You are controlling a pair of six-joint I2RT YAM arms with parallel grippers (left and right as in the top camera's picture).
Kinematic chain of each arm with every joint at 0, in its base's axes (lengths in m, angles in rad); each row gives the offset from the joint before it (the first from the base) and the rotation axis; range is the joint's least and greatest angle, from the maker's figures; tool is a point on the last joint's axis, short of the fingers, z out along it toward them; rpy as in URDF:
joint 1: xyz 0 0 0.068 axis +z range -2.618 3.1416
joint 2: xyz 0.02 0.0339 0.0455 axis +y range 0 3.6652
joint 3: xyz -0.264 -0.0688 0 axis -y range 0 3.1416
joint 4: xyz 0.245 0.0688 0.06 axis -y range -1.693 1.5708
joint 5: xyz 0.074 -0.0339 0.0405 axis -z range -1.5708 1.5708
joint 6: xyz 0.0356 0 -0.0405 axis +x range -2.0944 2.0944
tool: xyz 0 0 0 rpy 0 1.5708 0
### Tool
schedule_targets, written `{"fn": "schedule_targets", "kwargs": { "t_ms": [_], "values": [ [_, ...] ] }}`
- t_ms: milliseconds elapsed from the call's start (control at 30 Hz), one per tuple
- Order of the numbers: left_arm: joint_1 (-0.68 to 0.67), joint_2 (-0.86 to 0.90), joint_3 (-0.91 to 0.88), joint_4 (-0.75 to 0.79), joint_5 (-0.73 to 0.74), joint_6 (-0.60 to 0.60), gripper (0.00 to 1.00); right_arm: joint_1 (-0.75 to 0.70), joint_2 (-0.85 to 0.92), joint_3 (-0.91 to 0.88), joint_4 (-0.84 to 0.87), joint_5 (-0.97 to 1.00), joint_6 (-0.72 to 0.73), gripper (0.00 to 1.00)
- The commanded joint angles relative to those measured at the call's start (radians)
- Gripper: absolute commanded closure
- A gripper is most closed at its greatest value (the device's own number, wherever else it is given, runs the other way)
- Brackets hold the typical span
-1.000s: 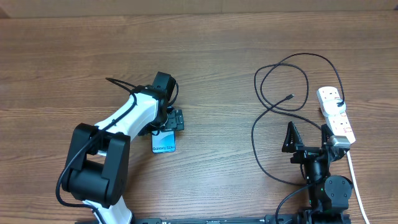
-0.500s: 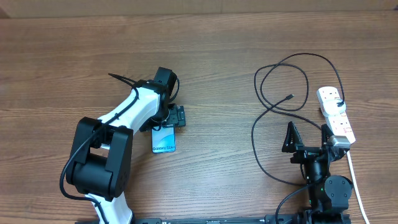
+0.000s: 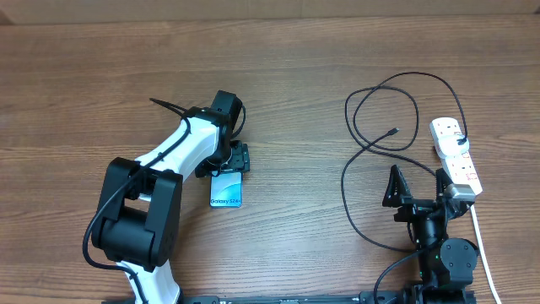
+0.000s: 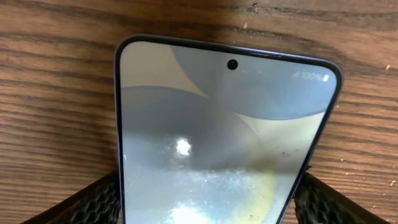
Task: Plug charger to phone and switch on socket
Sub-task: 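Close the left gripper on the phone's top edge and tilt it up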
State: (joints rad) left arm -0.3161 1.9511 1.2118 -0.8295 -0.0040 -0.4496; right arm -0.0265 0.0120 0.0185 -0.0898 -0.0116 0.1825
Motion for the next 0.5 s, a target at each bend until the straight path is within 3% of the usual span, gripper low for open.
{"fn": "schedule_targets", "kwargs": {
  "t_ms": [0, 100, 333, 467],
  "values": [
    [0.002, 0.122, -0.079, -0.036, -0.055, 0.009, 0.17, -0.005, -0.009, -0.011, 0.005, 0.000, -0.009, 0.00],
    [0.002, 0.122, -0.079, -0.053, -0.054, 0.030, 0.00, -0.005, -0.009, -0.011, 0.006, 0.000, -0.009, 0.00],
    [0.002, 0.122, -0.079, -0.072, 0.026, 0.202, 0.00, -0.005, -0.009, -0.011, 0.006, 0.000, -0.008, 0.00],
    [0.002, 0.122, -0.079, -0.083, 0.038, 0.237, 0.00, -0.005, -0.009, -0.011, 0.005, 0.000, -0.008, 0.00]
  ]
}}
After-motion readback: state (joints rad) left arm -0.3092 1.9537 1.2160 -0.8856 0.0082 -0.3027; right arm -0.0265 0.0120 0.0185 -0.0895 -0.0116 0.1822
